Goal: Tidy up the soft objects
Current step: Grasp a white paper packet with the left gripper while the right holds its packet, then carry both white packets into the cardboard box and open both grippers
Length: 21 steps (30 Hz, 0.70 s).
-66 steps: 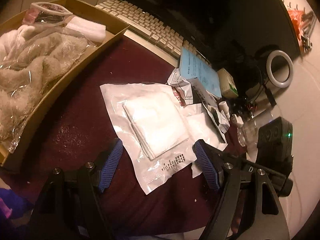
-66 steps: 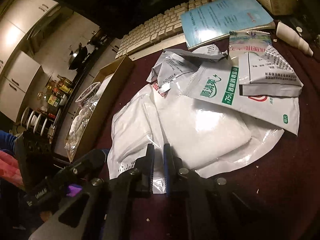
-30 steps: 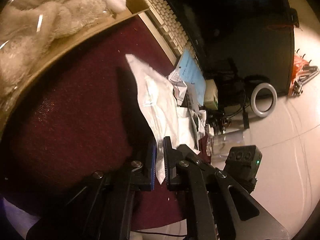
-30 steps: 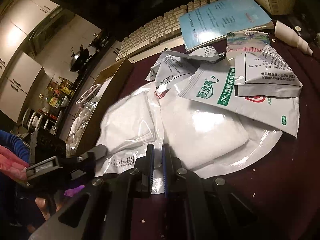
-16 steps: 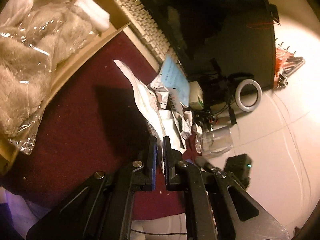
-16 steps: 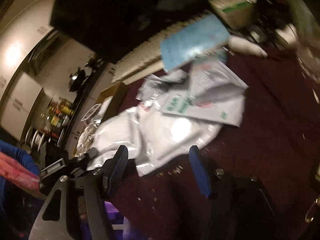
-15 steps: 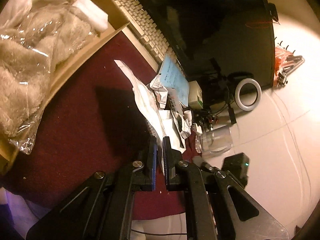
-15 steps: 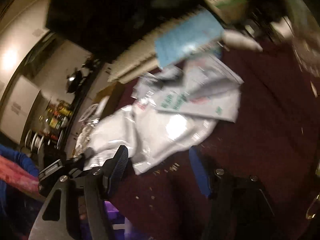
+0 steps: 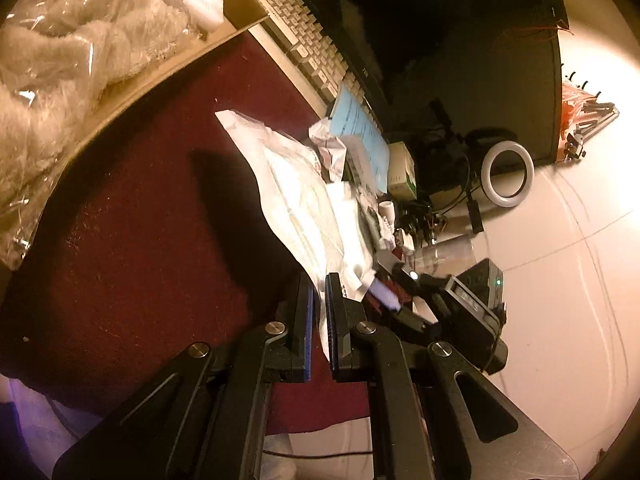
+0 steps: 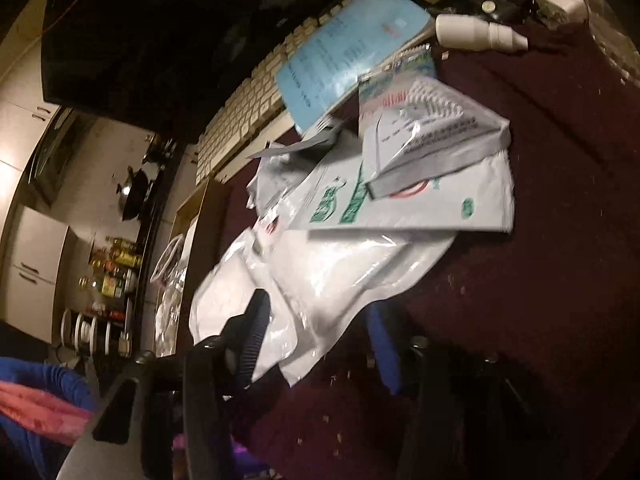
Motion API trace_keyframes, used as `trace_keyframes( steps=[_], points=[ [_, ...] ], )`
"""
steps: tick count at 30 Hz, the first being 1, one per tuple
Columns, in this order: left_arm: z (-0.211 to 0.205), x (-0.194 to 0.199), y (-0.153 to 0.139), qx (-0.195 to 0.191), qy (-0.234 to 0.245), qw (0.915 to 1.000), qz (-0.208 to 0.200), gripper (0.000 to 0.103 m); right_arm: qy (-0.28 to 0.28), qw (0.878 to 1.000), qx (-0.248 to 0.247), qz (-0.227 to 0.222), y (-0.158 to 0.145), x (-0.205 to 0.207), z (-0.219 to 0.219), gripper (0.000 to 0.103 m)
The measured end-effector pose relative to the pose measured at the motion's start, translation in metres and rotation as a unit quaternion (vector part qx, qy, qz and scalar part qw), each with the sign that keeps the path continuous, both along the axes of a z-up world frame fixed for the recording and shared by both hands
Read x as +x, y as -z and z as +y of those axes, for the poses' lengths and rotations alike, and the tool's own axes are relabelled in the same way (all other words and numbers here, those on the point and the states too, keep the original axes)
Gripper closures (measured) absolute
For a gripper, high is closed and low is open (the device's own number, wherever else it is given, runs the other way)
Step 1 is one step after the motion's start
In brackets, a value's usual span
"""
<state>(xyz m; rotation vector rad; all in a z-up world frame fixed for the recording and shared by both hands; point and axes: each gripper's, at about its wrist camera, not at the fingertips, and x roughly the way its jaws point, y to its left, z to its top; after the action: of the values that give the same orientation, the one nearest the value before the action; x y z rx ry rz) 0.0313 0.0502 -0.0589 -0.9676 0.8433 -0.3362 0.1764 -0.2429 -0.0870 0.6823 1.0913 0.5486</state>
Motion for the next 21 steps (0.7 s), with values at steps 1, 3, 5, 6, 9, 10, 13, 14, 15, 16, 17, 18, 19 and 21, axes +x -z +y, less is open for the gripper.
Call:
trace_keyframes(
  steps=[1, 3, 5, 6, 9, 10, 13, 14, 15, 16, 17, 18, 19, 21],
  points=[
    [0.0, 0.0, 0.0, 0.001, 0.002, 1.0, 0.0, 0.098, 0.004, 1.0, -0.006, -0.001, 0.002, 0.002, -0.001, 0.068],
    [-0.001, 0.0, 0.001, 0.002, 0.0, 1.0, 0.002, 0.098, 0.008, 1.0, -0.004, 0.003, 0.006, 0.004, -0.001, 0.091],
    [-0.001, 0.0, 0.002, -0.007, 0.003, 1.0, 0.005, 0.098, 0.01, 1.0, -0.001, 0.003, 0.009, 0.004, -0.001, 0.094],
    [-0.001, 0.0, 0.002, -0.011, 0.004, 0.9999, 0.004, 0.098, 0.008, 1.0, 0.004, 0.001, 0.009, 0.002, -0.002, 0.097],
    [0.005, -0.004, -0.007, -0.025, 0.0, 0.9996, -0.016, 0.098, -0.006, 1.0, 0.002, -0.026, -0.003, -0.008, 0.0, 0.098],
    [0.007, -0.005, -0.011, -0.031, -0.001, 0.9992, -0.025, 0.098, -0.011, 0.999, 0.004, -0.032, -0.006, -0.012, -0.001, 0.099],
    [0.014, -0.01, -0.026, -0.041, -0.007, 0.9978, -0.051, 0.098, -0.03, 0.998, 0.003, -0.061, -0.02, -0.023, 0.0, 0.099],
    [0.015, -0.01, -0.032, -0.035, -0.007, 0.9976, -0.058, 0.098, -0.034, 0.997, 0.001, -0.072, -0.024, -0.027, 0.0, 0.099],
    [0.015, -0.011, -0.035, -0.027, -0.007, 0.9976, -0.063, 0.098, -0.036, 0.996, -0.004, -0.086, -0.03, -0.03, 0.001, 0.1],
    [0.014, -0.011, -0.038, -0.016, -0.007, 0.9978, -0.064, 0.098, -0.036, 0.994, -0.012, -0.099, -0.036, -0.033, 0.001, 0.1],
    [0.014, -0.011, -0.039, -0.016, -0.009, 0.9978, -0.064, 0.098, -0.037, 0.994, -0.012, -0.104, -0.039, -0.033, 0.002, 0.1],
    [0.015, -0.011, -0.039, -0.019, -0.009, 0.9976, -0.065, 0.098, -0.038, 0.993, -0.011, -0.112, -0.043, -0.034, 0.002, 0.1],
    [0.016, -0.012, -0.039, -0.023, -0.009, 0.9975, -0.066, 0.098, -0.037, 0.992, -0.017, -0.12, -0.046, -0.034, 0.002, 0.1],
    [0.02, -0.014, -0.042, -0.026, -0.013, 0.9971, -0.071, 0.098, -0.037, 0.99, -0.027, -0.13, -0.051, -0.035, 0.003, 0.1]
  ],
)
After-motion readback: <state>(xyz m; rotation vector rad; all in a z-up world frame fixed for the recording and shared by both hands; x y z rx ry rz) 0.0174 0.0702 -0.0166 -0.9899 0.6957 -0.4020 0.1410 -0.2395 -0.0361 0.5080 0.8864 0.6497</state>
